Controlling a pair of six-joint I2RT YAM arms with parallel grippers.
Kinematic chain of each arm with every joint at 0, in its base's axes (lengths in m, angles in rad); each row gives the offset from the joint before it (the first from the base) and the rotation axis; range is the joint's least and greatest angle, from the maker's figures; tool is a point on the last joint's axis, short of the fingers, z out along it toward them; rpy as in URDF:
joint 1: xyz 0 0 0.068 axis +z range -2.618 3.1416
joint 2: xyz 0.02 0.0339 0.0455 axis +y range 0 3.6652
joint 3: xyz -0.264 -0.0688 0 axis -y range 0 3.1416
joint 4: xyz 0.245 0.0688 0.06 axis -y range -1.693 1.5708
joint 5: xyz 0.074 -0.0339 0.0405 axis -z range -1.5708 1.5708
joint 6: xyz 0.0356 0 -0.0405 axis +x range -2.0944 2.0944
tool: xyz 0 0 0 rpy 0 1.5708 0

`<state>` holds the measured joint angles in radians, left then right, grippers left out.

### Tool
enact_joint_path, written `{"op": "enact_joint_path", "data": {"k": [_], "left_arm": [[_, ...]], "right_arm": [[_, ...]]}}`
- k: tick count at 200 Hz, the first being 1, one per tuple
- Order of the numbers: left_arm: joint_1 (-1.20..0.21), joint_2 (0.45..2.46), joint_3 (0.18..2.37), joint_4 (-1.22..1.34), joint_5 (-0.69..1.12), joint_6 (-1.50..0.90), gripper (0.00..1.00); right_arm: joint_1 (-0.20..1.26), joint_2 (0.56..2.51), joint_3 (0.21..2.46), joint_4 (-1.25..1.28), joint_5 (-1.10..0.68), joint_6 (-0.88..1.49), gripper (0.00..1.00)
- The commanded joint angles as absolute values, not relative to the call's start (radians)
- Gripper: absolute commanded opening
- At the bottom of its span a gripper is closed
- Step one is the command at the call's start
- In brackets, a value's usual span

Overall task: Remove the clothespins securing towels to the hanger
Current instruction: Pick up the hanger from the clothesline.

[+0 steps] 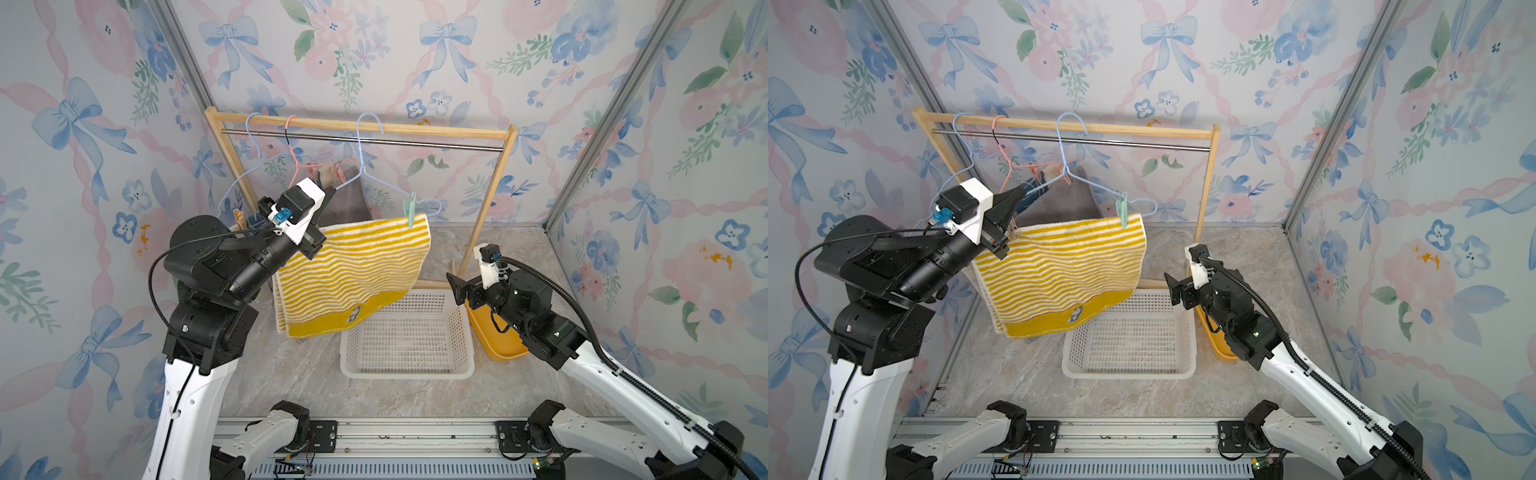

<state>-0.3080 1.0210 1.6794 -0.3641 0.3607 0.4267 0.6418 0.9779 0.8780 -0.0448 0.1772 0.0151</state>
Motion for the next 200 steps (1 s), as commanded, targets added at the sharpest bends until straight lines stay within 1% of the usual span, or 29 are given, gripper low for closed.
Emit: {"op": "enact_joint_path", "data": {"k": [1, 27, 69, 127, 158, 200], "left_arm": [[-0.309, 1.01, 1.62, -0.323, 0.425, 0.433, 0.0], [-0.327, 1.004, 1.601, -0.316, 0.458, 0.405, 0.0], [-0.407, 1.003, 1.634, -0.275, 0.434, 0.39, 0.0], [-0.439, 1.026, 1.734, -0.249, 0.648, 0.38, 0.0], [-0.466, 1.041, 1.727, -0.222, 0.701, 0.374, 0.0], [-0.525, 1.048, 1.663, -0.197, 0.684, 0.396, 0.0]], "right_arm": [[0.628, 0.941, 0.842, -0.018, 0.225, 0.045, 0.98], [0.592, 0.899, 0.809, -0.007, 0.232, 0.074, 0.98], [0.55, 0.854, 0.767, 0.0, 0.235, 0.107, 0.98], [0.536, 0.787, 0.772, -0.017, 0.21, 0.135, 0.98], [0.486, 0.777, 0.852, -0.06, 0.108, 0.222, 0.98], [0.319, 0.936, 1.064, -0.217, -0.179, 0.408, 0.98]]}}
